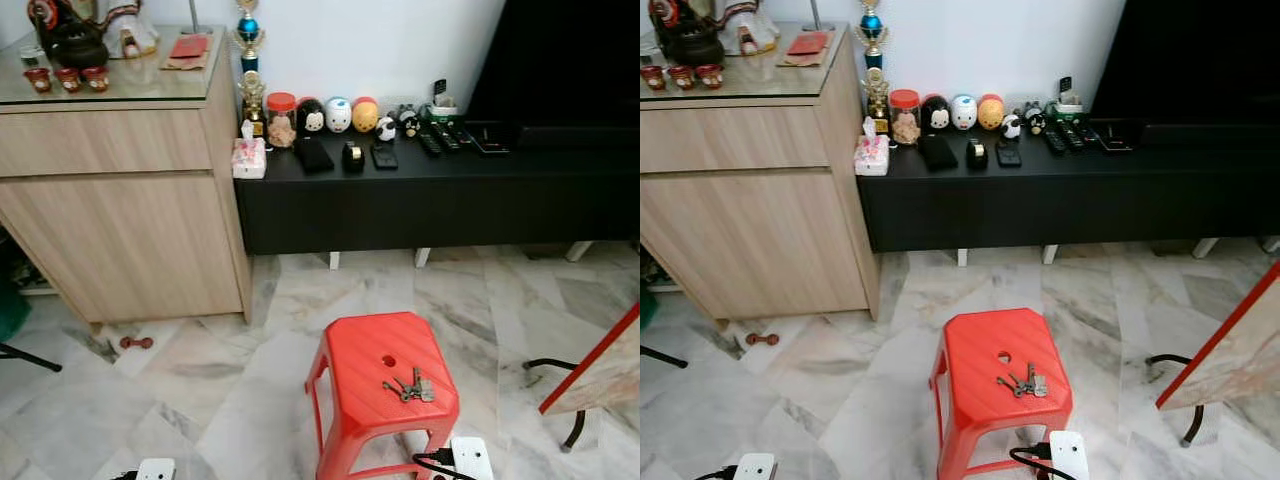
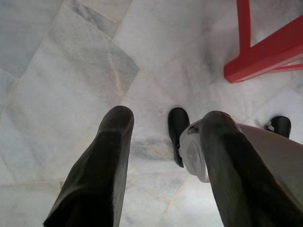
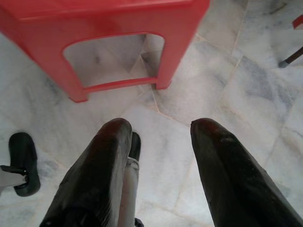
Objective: Hang keys on a hook
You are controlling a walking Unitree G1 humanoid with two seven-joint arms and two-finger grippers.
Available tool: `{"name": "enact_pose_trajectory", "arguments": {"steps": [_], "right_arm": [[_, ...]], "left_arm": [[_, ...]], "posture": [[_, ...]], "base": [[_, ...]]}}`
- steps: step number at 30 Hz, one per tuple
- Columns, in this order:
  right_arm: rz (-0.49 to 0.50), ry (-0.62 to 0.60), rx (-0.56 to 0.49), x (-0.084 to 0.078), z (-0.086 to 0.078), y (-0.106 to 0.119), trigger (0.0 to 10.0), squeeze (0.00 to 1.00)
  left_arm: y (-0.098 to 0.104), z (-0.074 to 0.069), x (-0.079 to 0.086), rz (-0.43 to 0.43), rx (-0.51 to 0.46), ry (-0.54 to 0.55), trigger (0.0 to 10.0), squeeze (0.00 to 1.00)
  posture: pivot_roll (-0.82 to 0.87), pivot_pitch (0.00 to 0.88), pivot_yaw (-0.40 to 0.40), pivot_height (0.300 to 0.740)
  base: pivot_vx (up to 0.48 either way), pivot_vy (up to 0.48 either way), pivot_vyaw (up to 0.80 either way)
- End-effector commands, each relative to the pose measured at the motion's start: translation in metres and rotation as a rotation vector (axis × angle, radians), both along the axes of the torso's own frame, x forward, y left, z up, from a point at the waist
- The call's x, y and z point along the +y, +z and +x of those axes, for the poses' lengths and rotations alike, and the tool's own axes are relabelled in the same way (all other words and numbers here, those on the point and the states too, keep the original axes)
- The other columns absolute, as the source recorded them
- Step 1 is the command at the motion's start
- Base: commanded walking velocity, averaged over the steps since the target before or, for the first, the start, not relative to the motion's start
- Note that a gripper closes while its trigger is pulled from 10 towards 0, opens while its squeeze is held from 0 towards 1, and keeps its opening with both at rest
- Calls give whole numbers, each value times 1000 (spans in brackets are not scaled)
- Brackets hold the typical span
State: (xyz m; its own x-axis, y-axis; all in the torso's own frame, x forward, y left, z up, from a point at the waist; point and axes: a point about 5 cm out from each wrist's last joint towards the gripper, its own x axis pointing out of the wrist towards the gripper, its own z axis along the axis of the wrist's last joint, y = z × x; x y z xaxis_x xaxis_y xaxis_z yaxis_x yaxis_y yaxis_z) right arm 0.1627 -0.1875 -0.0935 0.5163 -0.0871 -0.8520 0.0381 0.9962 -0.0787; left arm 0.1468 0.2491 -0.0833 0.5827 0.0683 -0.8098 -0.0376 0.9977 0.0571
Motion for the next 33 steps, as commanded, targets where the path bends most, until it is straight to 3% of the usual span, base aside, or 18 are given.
{"name": "enact_pose_trajectory", "arguments": {"steps": [1, 13, 18, 24, 33], "right_arm": [[-7, -6, 7, -2, -2, -1, 10000, 0], [-6, -9, 13, -2, -2, -1, 10000, 0], [-14, 44, 20, -1, -1, 0, 10000, 0], [-35, 86, 21, -2, 0, 0, 10000, 0], [-22, 63, 23, -1, 0, 0, 10000, 0]], "left_arm": [[-2, -2, -2, -5, 14, -6, 10000, 0], [-1, -2, -2, -13, 6, -1, 10000, 0], [-2, -2, -2, -14, 14, -3, 10000, 0], [-2, -2, -2, -14, 20, -10, 10000, 0], [-2, -2, -2, -14, 19, -8, 10000, 0]], "posture": [[99, 1, -40, 740], [99, 2, -39, 740], [99, 3, -39, 740], [98, 3, -39, 740], [100, 4, -39, 740]], "base": [[0, 0, 0], [0, 0, 0], [0, 0, 0], [0, 0, 715], [0, 0, 0]]}}
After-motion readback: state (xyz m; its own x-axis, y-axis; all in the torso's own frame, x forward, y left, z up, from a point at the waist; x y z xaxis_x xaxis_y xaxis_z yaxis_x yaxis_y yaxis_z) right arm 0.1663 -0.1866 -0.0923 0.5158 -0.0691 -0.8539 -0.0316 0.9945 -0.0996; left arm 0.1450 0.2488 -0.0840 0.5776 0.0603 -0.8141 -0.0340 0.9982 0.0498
